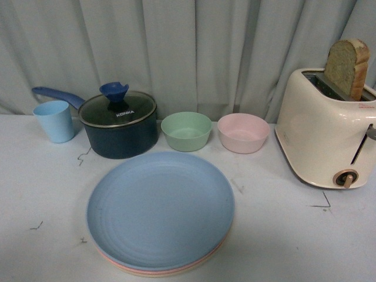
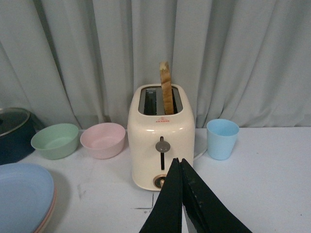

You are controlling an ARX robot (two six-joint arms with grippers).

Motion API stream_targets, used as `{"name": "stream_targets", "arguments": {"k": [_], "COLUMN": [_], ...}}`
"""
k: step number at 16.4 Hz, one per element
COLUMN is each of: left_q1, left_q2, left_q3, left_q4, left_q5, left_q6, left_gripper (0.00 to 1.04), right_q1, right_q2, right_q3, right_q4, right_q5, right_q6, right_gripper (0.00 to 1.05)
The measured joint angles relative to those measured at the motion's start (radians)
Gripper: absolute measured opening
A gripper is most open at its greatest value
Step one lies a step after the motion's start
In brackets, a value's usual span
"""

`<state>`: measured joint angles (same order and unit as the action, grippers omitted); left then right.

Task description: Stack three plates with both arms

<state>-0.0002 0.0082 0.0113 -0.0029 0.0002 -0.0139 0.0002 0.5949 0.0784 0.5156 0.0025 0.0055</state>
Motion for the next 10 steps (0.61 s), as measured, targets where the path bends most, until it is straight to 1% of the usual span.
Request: {"name": "stream_targets", "arguments": {"k": [1,2,3,6,10], "left_q1": [0.0,0.0,0.0,0.0,0.0], "left_q2": [0.0,0.0,0.0,0.0,0.0], "left_q3": [0.0,0.0,0.0,0.0,0.0], "left_q4": [-0.001,-0.001,-0.001,-0.001,-0.001], "left_q5": [0.0,0.0,0.0,0.0,0.0], "left_q6": [0.0,0.0,0.0,0.0,0.0], "left_gripper": [0.98,0.98,0.98,0.98,0.98], "right_q1": [0.0,0.0,0.0,0.0,0.0], "right_q2": [-0.098,-0.125,-0.143,-0.243,-0.276], "right_q3": [-0.031,-0.037,-0.067,-0.067,-0.067], "right_q4": [-0.074,-0.093,-0.055,-0.153,-0.198], "right_q5": [0.0,0.0,0.0,0.0,0.0], "right_q6": [0.0,0.0,0.0,0.0,0.0], "right_gripper": [0.02,0.02,0.02,0.02,0.02]}}
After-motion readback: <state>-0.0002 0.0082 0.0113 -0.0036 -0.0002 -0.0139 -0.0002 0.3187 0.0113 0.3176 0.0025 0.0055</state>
